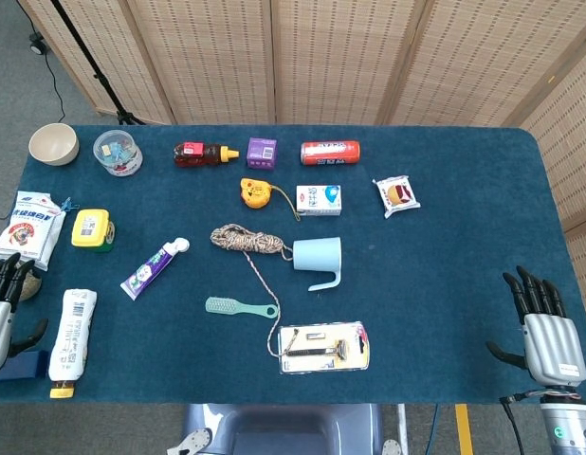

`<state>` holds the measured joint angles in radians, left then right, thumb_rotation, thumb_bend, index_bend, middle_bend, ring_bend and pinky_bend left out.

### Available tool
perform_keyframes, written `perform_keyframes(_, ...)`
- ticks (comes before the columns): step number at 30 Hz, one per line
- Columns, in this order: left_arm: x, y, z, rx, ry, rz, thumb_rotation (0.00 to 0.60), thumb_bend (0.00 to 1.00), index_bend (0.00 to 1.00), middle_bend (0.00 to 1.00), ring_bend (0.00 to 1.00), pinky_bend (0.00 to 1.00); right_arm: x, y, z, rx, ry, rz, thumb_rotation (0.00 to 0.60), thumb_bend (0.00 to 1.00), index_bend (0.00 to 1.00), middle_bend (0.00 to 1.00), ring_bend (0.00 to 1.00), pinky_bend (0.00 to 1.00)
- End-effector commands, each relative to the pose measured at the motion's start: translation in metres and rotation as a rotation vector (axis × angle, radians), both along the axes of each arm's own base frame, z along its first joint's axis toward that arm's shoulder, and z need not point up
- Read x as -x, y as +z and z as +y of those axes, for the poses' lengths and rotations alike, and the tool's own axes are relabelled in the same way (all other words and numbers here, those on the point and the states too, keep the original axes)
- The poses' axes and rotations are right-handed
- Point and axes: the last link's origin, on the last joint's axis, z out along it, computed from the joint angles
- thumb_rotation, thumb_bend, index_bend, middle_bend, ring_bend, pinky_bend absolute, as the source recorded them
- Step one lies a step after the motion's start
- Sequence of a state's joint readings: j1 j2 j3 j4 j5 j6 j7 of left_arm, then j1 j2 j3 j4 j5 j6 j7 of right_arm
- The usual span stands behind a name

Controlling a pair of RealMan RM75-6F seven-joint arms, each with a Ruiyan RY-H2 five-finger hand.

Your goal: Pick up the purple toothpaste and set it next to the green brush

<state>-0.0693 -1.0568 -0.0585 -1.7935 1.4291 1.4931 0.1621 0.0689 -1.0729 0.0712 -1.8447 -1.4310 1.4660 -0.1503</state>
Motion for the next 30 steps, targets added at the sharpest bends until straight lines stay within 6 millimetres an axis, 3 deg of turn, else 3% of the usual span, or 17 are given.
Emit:
perform_keyframes(1, 0.000, 0.000, 0.000, 0.001, 0.000, 0.000, 0.600, 0.29, 0.09, 0.00, 0.05, 0.06, 0.000, 0.000, 0.000, 0.000, 0.000, 0.001, 0.600, 0.16, 0.00, 0.00, 0.00, 0.00)
perform_keyframes(7, 0.000, 0.000, 0.003, 0.003, -0.005, 0.004, 0.600, 0.29, 0.09, 0.01, 0.06, 0.06, 0.000, 0.000, 0.000, 0.000, -0.001, 0.002, 0.600, 0.16, 0.00, 0.00, 0.00, 0.00)
perform_keyframes(14, -0.007, 0.001, 0.017, 0.026, -0.037, -0.011, 0.600, 0.29, 0.20, 0.11, 0.15, 0.09, 0.001, 0.001, 0.002, 0.002, -0.009, 0.004, 0.600, 0.16, 0.00, 0.00, 0.00, 0.00)
perform_keyframes(22, -0.025, -0.014, 0.064, 0.146, -0.078, 0.004, 0.600, 0.29, 0.32, 0.19, 0.24, 0.19, 0.004, 0.003, 0.005, 0.011, -0.030, 0.004, 0.600, 0.16, 0.00, 0.00, 0.00, 0.00)
perform_keyframes(30, -0.045, -0.040, 0.105, 0.287, -0.103, 0.000, 0.600, 0.29, 0.28, 0.19, 0.24, 0.19, 0.008, 0.006, 0.004, 0.012, -0.049, 0.014, 0.600, 0.16, 0.00, 0.00, 0.00, 0.00)
